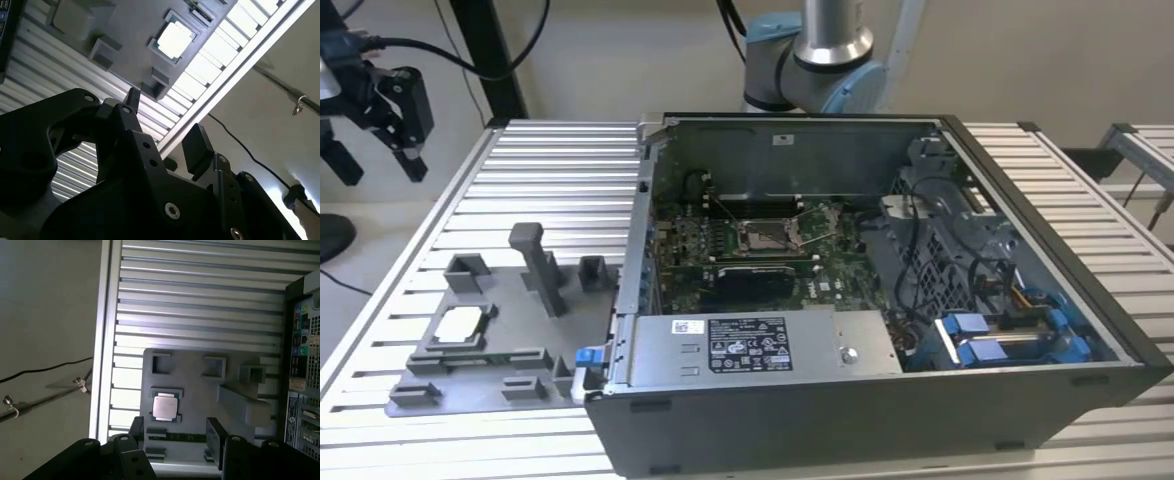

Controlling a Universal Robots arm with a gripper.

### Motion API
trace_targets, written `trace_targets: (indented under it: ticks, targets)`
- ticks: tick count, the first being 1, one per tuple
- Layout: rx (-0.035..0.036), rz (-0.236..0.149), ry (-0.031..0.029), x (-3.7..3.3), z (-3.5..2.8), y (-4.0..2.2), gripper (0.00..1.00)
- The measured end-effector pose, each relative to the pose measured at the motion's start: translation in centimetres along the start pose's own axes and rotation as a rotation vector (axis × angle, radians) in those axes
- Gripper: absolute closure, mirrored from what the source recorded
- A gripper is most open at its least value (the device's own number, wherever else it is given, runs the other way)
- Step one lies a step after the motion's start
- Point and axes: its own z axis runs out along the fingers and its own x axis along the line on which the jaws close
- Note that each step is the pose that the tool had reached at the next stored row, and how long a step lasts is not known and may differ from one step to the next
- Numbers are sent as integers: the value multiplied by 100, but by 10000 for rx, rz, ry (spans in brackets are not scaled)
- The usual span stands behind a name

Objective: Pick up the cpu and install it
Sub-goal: 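Reach for the cpu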

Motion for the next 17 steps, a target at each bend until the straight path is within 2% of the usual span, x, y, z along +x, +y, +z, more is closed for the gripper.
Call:
trace_targets:
  ticks: [2, 11, 17]
  targets:
    - [-15, 2, 1, 1, 17, -1, 0]
    - [-172, 5, -7, 4, 130, -6, 0]
    - [-238, 5, -11, 5, 203, -10, 0]
